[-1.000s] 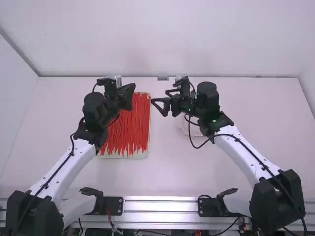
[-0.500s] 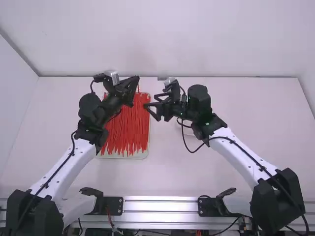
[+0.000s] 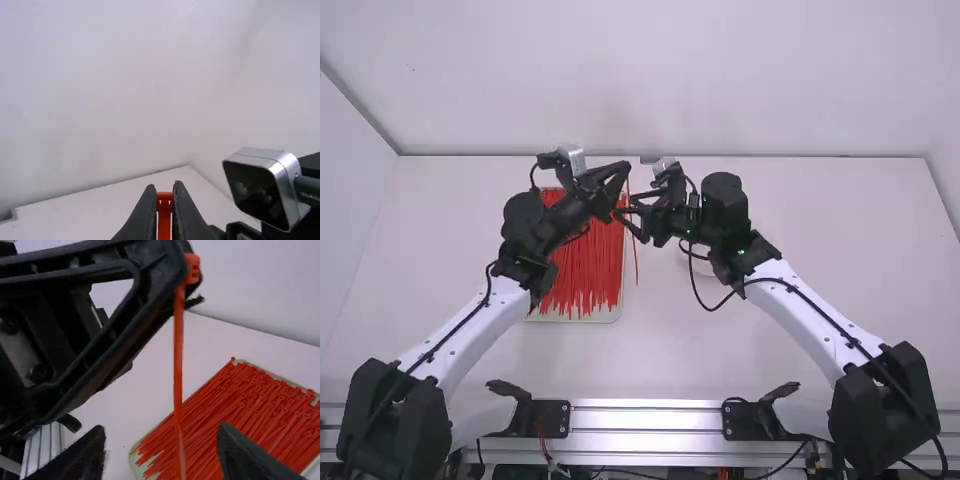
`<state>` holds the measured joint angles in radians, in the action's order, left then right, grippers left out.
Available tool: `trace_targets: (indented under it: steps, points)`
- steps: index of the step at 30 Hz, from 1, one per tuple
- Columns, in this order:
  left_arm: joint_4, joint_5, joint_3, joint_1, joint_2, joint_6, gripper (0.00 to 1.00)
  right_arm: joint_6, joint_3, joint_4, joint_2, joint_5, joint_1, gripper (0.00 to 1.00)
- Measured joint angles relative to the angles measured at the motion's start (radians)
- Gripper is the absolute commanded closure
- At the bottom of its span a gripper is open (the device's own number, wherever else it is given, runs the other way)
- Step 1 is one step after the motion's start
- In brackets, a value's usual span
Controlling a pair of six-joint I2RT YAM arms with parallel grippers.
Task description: Fasten the cable tie
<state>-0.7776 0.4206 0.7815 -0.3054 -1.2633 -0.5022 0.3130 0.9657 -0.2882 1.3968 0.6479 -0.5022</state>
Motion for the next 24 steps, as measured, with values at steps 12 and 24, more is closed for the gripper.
trace_targets:
  steps: [12, 24]
  points:
    - [0.010, -0.013, 0.000, 0.000, 0.000, 0.001, 0.91, 0.002, 0.000, 0.010, 0.000, -0.001, 0.000, 1.00]
    - [0.040, 0.026, 0.014, 0.004, 0.000, 0.035, 0.34, -0.002, 0.000, 0.007, 0.000, 0.078, 0.089, 1.00]
